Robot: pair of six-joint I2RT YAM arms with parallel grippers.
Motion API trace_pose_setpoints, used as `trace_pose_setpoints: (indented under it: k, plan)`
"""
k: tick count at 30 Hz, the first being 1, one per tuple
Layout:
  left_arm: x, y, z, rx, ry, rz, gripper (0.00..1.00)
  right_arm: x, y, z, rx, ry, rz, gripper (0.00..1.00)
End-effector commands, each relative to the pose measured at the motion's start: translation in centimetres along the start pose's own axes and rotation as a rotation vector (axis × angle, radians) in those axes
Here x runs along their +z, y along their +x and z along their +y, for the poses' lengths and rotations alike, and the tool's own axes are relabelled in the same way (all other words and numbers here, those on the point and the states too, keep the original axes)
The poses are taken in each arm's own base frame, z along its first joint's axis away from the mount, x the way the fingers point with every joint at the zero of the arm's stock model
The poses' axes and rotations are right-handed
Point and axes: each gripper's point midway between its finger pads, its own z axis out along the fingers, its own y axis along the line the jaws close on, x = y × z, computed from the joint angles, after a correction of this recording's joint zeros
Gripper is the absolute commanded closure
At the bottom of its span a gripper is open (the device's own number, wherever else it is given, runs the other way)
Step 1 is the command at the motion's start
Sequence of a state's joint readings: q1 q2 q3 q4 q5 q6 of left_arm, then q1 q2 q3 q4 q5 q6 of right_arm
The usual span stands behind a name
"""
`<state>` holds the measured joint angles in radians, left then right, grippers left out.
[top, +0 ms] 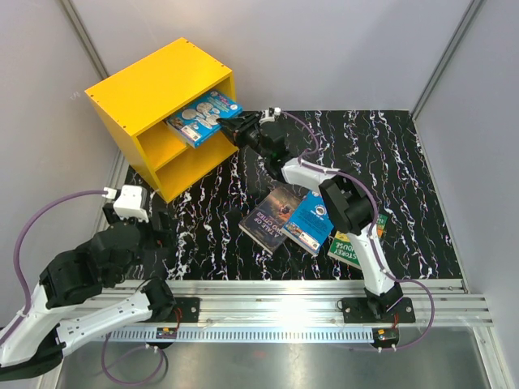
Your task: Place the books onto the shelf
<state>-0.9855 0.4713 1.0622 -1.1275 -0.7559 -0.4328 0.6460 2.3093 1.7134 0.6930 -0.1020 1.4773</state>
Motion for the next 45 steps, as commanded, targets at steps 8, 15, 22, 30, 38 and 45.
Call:
trace_pose_setpoints:
  k: [8, 15, 22, 30, 38, 45]
  plan:
    - [0.2, -0.8, -0.5, -0.014, 0.016, -0.037, 0.01, 2.2, -1.4, 7.1, -0.040, -0.064, -0.081, 1.00]
    - [0.0, -0.7, -0.3, -0.023, 0.025, -0.044, 0.01, 2.7, -1.3, 6.3, -0.039, -0.025, -0.078, 0.96]
    - [0.0, -0.7, -0.4, -0.022, 0.031, -0.047, 0.01, 2.0, -0.1, 6.7, -0.107, 0.027, -0.054, 0.30]
    - [-0.1, -0.8, -0.3, -0.030, 0.036, -0.055, 0.01, -0.2, 0.9, 6.4, -0.180, 0.147, -0.010, 0.01]
    - [-0.1, -0.7, -0.3, -0.030, 0.035, -0.056, 0.01, -2.9, 2.4, 6.3, -0.251, 0.119, 0.023, 0.59]
    - [-0.1, -0.7, -0.2, -0.033, 0.031, -0.058, 0.01, -1.7, 2.9, 5.0, -0.245, 0.130, 0.053, 1.00]
